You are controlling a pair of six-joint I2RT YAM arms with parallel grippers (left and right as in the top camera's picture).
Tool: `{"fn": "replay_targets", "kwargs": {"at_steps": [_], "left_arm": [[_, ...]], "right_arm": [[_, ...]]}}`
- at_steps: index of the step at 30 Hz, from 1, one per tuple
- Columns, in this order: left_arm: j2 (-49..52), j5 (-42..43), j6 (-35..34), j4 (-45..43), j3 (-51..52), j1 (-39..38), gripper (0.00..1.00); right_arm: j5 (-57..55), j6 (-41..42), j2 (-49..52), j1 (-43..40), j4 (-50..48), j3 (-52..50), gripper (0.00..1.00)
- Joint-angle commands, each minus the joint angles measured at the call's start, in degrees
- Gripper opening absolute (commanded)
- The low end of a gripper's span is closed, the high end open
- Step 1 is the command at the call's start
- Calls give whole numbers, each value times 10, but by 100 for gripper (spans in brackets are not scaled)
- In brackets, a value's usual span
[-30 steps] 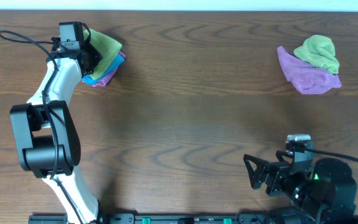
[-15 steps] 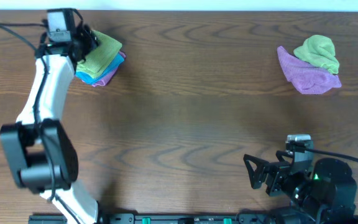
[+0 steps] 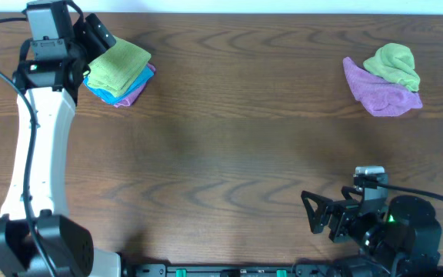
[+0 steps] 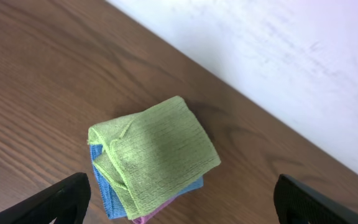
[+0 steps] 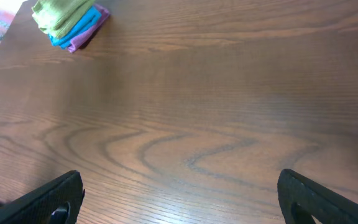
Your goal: Fold the cloth
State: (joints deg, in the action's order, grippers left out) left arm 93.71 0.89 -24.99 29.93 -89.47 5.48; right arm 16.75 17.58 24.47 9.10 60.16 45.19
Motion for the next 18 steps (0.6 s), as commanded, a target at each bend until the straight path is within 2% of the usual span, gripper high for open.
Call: {"fn": "replay_targets", "kwargs": {"at_steps": [1, 11, 18], "left_arm": [[-29, -9, 12, 14, -11, 1, 95], [-120, -3, 14, 141, -11, 1, 95], [-216, 15, 62, 197, -11, 1, 95]], "right_arm": [[3, 8, -2, -5, -1, -3, 99], [3, 8, -2, -5, -1, -3, 99], [3, 8, -2, -5, -1, -3, 99]]}}
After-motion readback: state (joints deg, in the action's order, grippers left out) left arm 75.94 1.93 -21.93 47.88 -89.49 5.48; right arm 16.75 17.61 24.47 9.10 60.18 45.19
